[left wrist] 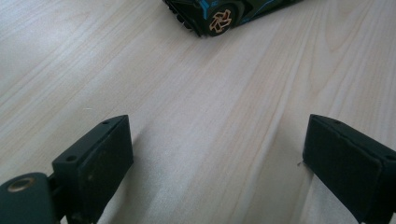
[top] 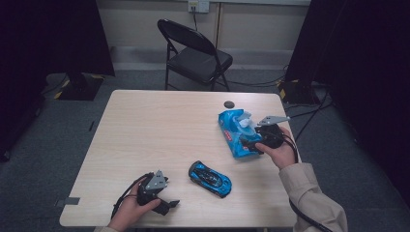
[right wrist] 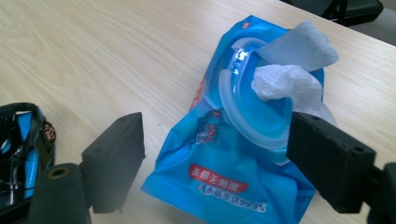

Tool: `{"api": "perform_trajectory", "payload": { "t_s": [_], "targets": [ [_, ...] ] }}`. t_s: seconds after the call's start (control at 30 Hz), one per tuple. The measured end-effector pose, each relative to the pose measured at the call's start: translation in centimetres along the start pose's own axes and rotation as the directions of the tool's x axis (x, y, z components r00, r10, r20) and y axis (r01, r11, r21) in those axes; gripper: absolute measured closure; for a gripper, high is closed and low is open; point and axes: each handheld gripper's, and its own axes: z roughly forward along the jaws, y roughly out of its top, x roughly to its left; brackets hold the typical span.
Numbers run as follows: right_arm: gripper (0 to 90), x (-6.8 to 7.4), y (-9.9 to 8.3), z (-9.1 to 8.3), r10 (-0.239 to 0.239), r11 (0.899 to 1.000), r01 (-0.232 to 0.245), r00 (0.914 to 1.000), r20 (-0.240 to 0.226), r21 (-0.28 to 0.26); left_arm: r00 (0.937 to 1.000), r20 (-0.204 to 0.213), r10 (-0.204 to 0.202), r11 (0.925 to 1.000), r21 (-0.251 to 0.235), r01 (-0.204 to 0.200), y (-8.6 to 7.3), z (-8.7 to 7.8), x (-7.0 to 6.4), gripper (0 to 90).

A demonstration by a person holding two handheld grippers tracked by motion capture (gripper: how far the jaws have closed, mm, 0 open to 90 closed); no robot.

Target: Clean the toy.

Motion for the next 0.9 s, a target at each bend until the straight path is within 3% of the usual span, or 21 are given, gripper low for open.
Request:
{"api": "perform_trajectory", "payload": {
  "t_s": [0.17,0.3,0.5,0.7,0.9],
  "targets": [
    [17.9,-1.1,0.2,0.3,0.05,0.999,-0.049,0.9983,0.03,-0.008,1.0,0.002,0.0,1.0,0.0,0.0,0.0,0.0,0.0,7.6],
    [24.8,-2.1,0.3,0.8,0.101,0.995,-0.101,0.9936,0.049,-0.013,1.0,0.003,0.0,1.0,0.0,0.0,0.0,0.0,0.0,7.4],
    [39.0,-3.3,0.8,2.0,0.104,0.995,-0.104,0.9922,0.068,-0.008,1.0,0.004,0.004,1.0,0.008,-0.004,0.0,0.0,0.0,6.4],
    [46.4,-3.8,1.4,3.6,0.108,0.994,-0.108,0.9887,0.104,-0.004,1.0,0.004,0.0,1.0,0.007,0.0,0.0,0.1,-0.1,5.8],
    [56.3,-3.7,1.5,4.9,0.105,0.994,-0.107,0.9903,0.091,0.018,1.0,0.007,0.001,1.0,0.008,-0.001,0.0,0.1,-0.1,5.3]
  ]
}}
